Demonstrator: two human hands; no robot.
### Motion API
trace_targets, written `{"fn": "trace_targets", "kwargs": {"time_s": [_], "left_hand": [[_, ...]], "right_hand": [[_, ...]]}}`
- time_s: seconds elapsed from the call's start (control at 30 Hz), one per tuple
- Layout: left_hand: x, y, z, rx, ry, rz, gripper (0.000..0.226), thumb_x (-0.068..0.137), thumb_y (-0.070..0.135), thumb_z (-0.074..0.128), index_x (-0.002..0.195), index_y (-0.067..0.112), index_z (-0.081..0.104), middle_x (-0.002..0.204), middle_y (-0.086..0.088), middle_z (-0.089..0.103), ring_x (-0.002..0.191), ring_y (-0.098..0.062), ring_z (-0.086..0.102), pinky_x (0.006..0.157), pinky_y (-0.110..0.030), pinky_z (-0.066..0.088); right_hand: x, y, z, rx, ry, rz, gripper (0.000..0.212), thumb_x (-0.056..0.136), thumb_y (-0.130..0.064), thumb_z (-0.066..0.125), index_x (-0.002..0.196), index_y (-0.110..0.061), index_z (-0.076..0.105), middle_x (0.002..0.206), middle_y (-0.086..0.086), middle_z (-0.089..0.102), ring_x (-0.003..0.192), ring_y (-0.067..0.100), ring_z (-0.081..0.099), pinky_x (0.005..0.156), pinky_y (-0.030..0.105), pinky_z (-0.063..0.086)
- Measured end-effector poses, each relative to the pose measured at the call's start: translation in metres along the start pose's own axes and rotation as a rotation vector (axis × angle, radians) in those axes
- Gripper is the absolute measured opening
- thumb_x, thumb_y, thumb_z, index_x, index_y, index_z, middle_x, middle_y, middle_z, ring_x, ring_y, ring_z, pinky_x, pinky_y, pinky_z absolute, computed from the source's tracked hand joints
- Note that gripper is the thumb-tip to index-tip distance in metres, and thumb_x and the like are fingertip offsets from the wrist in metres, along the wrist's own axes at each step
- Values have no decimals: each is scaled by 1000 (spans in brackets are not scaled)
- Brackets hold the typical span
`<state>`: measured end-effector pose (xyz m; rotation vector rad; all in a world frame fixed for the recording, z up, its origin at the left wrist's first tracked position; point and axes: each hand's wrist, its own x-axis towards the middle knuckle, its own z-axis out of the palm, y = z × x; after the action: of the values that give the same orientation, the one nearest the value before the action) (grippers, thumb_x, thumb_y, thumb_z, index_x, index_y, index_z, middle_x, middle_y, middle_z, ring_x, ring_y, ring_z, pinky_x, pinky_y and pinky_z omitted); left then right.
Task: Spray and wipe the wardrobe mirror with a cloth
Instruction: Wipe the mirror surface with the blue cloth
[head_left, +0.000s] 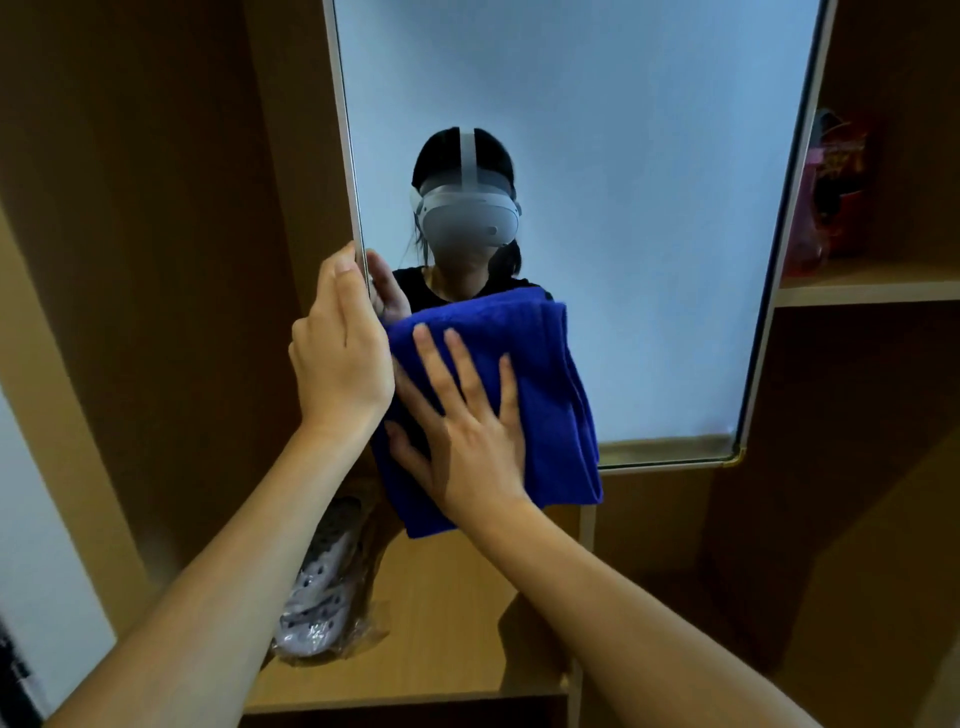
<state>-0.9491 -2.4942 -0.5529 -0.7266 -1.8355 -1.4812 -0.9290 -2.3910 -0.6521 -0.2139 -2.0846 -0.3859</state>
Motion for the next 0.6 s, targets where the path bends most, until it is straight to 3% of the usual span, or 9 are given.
{"fn": "trace_targets", "kwargs": {"time_s": [0.1,0.17,0.23,0.37,0.47,0.6], "left_hand": [[3,-3,2,-14,21,26,48,105,32,16,131,17,53,112,6,63,100,-9,57,79,2,32],[4,-3,3,-30,31,34,49,103,36,16,131,19,53,114,-1,66,107,-19,61,87,-22,43],[4,-1,2,-28,27,47,49,103,37,16,129,18,54,107,-1,67,103,-20,63,85,-33,47],[6,-3,1,5,18,74,42,106,33,20,124,15,54,84,11,58,87,-18,63,73,-29,44],[3,-3,3,25,1,84,44,105,34,21,132,14,49,98,0,66,97,-26,65,83,-38,50],[2,0,8,55,13,66,45,105,34,21,136,13,47,104,-8,69,98,-28,65,81,-34,47]], "right_hand": [[-34,6,12,-61,-40,-117,65,98,-53,32,154,-35,5,162,-4,-18,147,18,-21,116,51,-16],[-49,12,18,-90,-42,-156,62,99,-54,29,154,-37,5,160,-5,-21,148,16,-20,116,50,-16],[-53,16,19,-85,-41,-151,61,99,-54,26,154,-38,5,161,-6,-18,149,15,-14,117,49,-14],[-54,36,18,-86,1,-62,64,97,-57,27,154,-39,4,163,-7,-13,150,15,-8,119,48,-10],[-56,78,9,-47,81,112,69,93,-57,33,154,-40,4,163,-9,-11,150,13,-7,119,49,-8],[-40,150,-19,-29,140,315,69,93,-56,32,154,-37,7,164,-5,-2,150,16,-4,119,51,-3]]}}
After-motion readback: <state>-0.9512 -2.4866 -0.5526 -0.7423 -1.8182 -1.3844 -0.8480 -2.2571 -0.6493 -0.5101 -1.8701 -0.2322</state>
